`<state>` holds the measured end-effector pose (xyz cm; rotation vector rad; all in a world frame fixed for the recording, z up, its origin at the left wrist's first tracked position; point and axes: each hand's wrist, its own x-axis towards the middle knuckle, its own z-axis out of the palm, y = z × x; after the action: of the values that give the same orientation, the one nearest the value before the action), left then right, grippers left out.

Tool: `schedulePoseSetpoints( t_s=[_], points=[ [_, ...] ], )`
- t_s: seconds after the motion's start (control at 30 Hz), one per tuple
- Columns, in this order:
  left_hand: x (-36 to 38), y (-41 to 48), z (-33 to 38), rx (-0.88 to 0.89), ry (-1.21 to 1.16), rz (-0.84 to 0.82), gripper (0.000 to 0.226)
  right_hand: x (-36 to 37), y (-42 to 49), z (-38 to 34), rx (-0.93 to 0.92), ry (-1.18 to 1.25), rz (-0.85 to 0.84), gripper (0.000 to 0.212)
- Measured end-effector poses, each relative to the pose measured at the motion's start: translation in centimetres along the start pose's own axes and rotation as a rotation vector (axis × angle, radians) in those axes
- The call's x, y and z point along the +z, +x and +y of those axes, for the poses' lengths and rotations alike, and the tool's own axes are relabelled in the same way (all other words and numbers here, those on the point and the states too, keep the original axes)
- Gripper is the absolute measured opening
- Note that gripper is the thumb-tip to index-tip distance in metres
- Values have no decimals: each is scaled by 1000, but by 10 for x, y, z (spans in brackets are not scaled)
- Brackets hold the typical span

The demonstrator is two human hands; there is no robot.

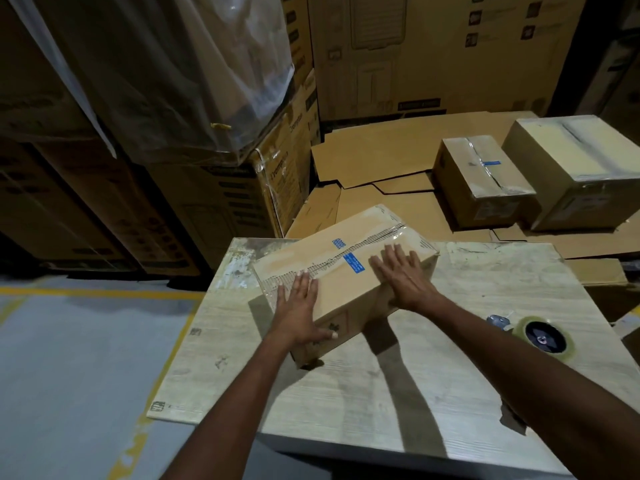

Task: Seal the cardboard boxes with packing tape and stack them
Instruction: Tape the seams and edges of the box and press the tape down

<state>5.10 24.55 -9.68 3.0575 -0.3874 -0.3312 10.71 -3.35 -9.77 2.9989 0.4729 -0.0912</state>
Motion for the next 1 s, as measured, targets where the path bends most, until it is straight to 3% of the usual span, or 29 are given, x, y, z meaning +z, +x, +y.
schedulePoseSetpoints(
  t_s=[0.1, 0.2, 0.47, 0.77, 0.9, 1.0],
  points=[
    [8, 2, 21, -50, -6, 69, 120, -2, 10, 16, 67, 46, -30, 122],
    [13, 0, 20, -50, 5, 98, 112, 2, 7, 20, 55, 64, 10, 108],
    [6, 0, -29, 66, 113, 56, 115, -2, -27, -9, 53, 34, 47, 98],
    [-4, -3, -24, -37, 149, 47, 121, -4, -70, -67, 72, 57, 44, 79],
    [3, 0, 18, 0, 88, 54, 128, -3, -73, -39, -25, 37, 14, 106],
    [3, 4, 51, 17, 72, 51, 126, -7, -67, -11, 2, 9, -77, 128]
  ],
)
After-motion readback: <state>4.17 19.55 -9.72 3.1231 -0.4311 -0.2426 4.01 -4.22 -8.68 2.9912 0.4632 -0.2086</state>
